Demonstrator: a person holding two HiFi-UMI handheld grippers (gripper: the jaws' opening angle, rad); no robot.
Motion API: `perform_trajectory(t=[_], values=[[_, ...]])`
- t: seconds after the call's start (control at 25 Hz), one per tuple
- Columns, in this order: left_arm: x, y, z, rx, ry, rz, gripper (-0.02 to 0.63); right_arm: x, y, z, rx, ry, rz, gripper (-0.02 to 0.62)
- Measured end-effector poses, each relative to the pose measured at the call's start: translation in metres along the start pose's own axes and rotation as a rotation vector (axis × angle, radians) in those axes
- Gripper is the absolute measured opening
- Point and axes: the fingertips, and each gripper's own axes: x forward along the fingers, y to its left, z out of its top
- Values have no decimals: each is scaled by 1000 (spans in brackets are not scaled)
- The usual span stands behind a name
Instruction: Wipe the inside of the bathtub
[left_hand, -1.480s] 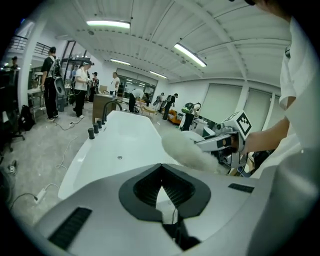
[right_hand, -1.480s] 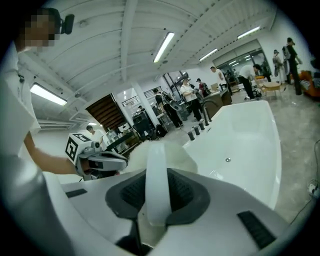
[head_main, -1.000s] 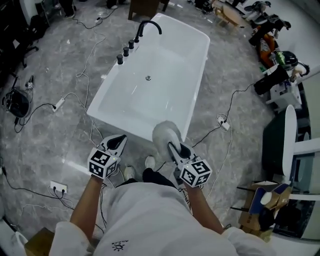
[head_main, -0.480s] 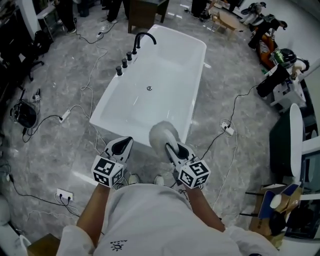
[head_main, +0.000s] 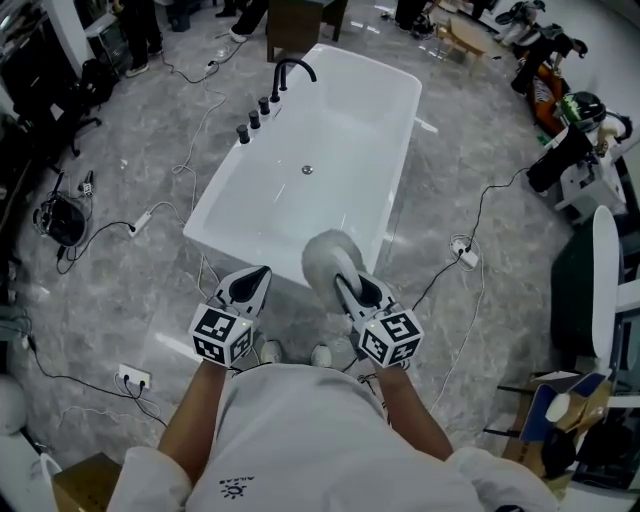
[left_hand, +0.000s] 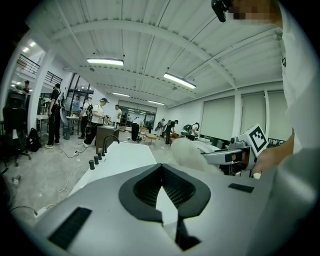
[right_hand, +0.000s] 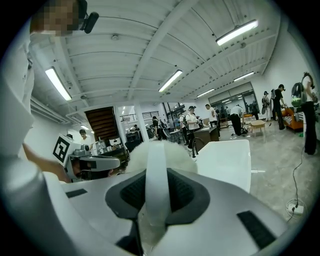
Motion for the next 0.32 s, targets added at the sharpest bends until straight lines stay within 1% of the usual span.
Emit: perform_trajectory(t=[0.32], values=[[3, -4, 7, 9, -5, -16, 6, 2, 2, 0, 4, 1, 13, 94]])
